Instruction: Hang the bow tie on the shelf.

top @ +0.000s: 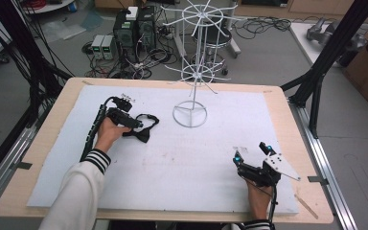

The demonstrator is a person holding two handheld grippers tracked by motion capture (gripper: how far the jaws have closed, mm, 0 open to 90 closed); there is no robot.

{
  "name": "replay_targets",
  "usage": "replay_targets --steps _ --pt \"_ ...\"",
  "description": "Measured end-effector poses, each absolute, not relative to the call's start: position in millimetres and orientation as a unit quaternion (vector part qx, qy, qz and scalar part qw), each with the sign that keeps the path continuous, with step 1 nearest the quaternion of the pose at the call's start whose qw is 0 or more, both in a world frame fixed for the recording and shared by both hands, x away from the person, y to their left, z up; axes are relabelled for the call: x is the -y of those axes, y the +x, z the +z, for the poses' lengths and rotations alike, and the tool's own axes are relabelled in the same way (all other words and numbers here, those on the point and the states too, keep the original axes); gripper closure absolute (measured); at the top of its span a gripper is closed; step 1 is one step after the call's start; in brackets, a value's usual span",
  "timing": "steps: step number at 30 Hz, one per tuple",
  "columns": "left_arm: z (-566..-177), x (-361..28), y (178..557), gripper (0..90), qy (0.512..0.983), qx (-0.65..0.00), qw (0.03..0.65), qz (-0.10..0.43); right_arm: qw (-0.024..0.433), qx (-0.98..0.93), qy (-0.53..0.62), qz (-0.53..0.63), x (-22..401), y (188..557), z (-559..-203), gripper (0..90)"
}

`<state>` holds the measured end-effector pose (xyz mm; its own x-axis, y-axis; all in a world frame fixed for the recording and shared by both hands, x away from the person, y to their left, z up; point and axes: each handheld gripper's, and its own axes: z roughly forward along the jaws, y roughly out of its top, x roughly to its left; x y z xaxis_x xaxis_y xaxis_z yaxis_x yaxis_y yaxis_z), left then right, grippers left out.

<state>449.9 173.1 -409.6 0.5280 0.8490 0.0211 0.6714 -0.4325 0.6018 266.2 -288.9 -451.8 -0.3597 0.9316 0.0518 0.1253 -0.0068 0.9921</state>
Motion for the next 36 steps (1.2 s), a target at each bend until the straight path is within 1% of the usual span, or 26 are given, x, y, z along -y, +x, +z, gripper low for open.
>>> replay_targets --steps 1,3,12,14,23,27,31,36 --pt "-410.8 -172.4 450.1 41.7 0.833 -0.456 0.267 0.164 0.361 -0.605 0.436 0.560 288.9 266.3 -451.8 1.9" --pt "-412.6 -170.9 450.3 42.2 0.835 -0.458 0.255 0.170 0.361 -0.605 0.436 0.560 288.9 266.2 -451.8 1.9" --pt "-416.2 -168.3 451.1 53.5 0.837 -0.463 0.245 0.161 0.362 -0.606 0.435 0.559 288.9 266.2 -451.9 1.9" --pt "-416.5 -168.4 451.3 53.6 0.835 -0.465 0.245 0.161 0.362 -0.606 0.436 0.559 288.9 266.2 -451.8 1.9" --pt "-417.3 -169.7 453.0 62.1 0.830 -0.484 0.232 0.151 0.361 -0.605 0.436 0.560 288.9 266.2 -451.9 1.9" --pt "-417.9 -170.7 454.2 63.8 0.826 -0.494 0.229 0.146 0.361 -0.606 0.435 0.560 288.9 266.2 -451.9 1.9" --pt "-419.2 -171.3 455.6 68.6 0.823 -0.501 0.228 0.144 0.359 -0.606 0.436 0.560 289.0 266.2 -451.8 1.9" --pt "-418.8 -171.1 456.3 71.8 0.820 -0.506 0.228 0.141 0.360 -0.606 0.436 0.560 289.1 266.2 -451.9 1.9"
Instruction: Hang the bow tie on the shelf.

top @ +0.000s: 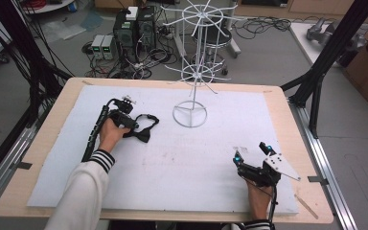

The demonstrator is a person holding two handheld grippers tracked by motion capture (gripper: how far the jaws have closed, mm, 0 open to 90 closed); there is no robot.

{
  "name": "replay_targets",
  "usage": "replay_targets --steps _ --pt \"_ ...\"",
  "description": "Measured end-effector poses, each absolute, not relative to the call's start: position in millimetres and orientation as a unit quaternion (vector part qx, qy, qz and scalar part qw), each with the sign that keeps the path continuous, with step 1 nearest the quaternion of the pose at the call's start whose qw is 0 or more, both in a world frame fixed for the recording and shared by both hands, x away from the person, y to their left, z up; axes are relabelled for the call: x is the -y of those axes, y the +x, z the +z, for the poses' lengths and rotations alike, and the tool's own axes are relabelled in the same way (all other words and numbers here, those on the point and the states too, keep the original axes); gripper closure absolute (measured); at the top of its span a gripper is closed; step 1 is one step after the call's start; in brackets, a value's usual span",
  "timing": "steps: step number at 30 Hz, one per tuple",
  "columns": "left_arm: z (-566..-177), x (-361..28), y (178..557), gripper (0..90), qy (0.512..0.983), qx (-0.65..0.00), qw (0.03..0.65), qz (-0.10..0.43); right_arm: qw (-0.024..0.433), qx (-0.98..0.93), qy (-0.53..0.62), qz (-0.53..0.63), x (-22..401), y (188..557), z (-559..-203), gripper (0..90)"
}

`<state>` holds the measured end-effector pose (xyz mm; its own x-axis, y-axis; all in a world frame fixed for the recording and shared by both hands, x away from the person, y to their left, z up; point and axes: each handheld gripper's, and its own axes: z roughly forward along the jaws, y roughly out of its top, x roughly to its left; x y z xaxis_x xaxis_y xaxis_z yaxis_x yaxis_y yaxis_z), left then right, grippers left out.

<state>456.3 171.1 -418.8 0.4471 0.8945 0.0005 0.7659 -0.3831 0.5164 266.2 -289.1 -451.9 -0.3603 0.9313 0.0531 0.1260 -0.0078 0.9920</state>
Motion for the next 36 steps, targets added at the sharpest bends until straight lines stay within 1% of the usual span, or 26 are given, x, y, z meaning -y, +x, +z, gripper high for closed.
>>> replay_targets --steps 5,8,12,23,33,36 --pt "-418.5 -169.9 456.1 84.2 0.820 -0.507 0.231 0.131 0.360 -0.606 0.436 0.560 289.1 266.2 -451.8 1.9" --pt "-418.4 -169.3 455.6 88.1 0.821 -0.505 0.231 0.131 0.360 -0.606 0.436 0.559 289.1 266.2 -451.8 1.9" --pt "-417.9 -169.2 455.0 88.5 0.823 -0.501 0.231 0.133 0.360 -0.606 0.436 0.560 289.0 266.1 -451.8 1.9" --pt "-411.8 -175.0 450.9 88.8 0.815 -0.501 0.264 0.127 0.362 -0.605 0.435 0.560 289.0 266.0 -451.9 1.9" --pt "-404.7 -180.8 444.0 88.8 0.811 -0.486 0.290 0.146 0.362 -0.605 0.435 0.560 289.0 265.9 -451.9 1.9" --pt "-396.4 -180.9 439.0 88.9 0.809 -0.475 0.310 0.156 0.363 -0.605 0.434 0.559 288.9 266.0 -451.9 1.9"
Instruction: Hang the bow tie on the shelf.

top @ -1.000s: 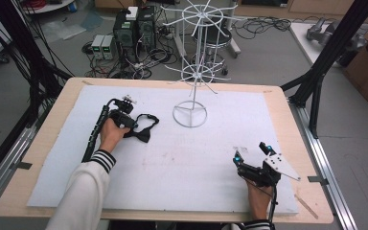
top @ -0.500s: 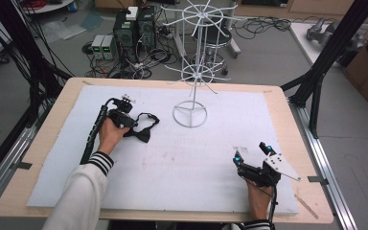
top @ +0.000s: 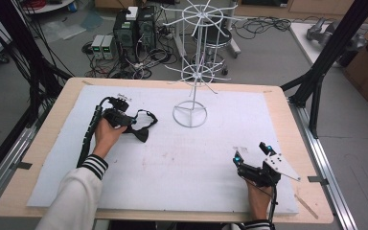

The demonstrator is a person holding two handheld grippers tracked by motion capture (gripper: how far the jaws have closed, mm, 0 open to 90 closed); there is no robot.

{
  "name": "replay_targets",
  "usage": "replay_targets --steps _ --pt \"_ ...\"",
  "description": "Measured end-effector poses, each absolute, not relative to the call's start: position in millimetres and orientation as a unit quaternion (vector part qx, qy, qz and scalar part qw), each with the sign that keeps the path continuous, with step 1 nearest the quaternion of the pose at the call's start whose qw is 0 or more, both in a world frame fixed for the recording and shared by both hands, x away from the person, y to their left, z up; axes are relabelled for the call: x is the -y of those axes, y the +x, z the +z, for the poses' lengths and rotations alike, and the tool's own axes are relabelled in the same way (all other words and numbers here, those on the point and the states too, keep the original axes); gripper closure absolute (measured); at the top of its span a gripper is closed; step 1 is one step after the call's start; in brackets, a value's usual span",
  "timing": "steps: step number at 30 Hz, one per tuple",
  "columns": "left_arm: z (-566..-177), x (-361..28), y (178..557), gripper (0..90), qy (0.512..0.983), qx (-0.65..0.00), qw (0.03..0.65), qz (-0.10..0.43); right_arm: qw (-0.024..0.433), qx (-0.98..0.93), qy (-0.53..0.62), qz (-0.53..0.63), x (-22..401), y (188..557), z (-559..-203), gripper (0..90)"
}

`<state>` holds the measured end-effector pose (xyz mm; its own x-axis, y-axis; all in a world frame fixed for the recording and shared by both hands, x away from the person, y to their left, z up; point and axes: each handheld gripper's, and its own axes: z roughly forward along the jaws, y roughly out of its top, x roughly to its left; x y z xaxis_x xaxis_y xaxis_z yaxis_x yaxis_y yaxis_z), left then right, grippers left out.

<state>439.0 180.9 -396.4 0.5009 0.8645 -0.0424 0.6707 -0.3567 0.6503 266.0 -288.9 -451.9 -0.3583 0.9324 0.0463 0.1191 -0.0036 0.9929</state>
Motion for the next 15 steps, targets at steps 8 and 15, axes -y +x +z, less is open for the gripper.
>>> replay_targets --steps 8,15 --pt "-383.8 -181.4 429.5 88.9 0.807 -0.449 0.343 0.175 0.367 -0.607 0.431 0.558 288.3 265.7 -452.0 1.9" --pt "-371.9 -181.5 420.5 88.9 0.798 -0.430 0.379 0.186 0.367 -0.607 0.431 0.558 288.4 265.7 -452.0 1.9"
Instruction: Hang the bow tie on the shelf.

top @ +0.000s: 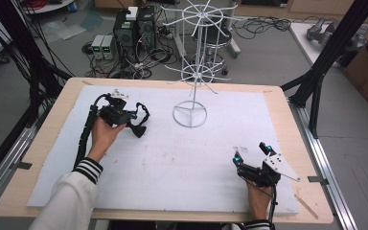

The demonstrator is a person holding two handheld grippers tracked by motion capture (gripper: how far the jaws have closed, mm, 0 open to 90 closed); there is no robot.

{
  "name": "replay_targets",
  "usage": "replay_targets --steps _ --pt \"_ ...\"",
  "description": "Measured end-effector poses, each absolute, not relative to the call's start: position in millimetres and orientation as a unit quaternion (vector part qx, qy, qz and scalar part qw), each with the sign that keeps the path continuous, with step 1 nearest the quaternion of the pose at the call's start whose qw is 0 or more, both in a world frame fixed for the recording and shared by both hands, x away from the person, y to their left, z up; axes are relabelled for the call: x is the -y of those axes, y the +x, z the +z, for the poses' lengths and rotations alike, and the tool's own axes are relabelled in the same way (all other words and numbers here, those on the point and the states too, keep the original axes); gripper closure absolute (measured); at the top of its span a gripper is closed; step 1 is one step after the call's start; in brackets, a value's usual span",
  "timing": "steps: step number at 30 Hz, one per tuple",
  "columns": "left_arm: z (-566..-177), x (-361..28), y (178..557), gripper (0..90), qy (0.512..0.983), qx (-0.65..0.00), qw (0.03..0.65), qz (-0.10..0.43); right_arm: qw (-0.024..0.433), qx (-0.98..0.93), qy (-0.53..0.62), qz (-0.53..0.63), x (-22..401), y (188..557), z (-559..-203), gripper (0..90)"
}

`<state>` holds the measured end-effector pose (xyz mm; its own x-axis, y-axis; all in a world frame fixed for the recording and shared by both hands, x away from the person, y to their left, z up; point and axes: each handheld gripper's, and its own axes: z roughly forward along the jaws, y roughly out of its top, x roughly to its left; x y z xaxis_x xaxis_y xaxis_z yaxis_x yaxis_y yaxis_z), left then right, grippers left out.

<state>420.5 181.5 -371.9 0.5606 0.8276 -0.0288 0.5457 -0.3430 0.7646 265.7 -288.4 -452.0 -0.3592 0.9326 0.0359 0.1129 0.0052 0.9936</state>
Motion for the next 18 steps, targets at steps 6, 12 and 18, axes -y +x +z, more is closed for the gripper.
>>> replay_targets --steps 6,12,18 --pt "-363.0 -179.9 413.4 89.0 0.789 -0.412 0.411 0.195 0.367 -0.607 0.430 0.559 288.6 265.9 -452.0 1.9" --pt "-354.2 -175.5 404.0 88.9 0.786 -0.392 0.432 0.206 0.367 -0.606 0.431 0.559 288.5 265.9 -452.0 1.9" --pt "-346.2 -172.2 396.0 89.0 0.780 -0.372 0.465 0.192 0.367 -0.606 0.431 0.559 288.6 265.9 -452.0 1.9"
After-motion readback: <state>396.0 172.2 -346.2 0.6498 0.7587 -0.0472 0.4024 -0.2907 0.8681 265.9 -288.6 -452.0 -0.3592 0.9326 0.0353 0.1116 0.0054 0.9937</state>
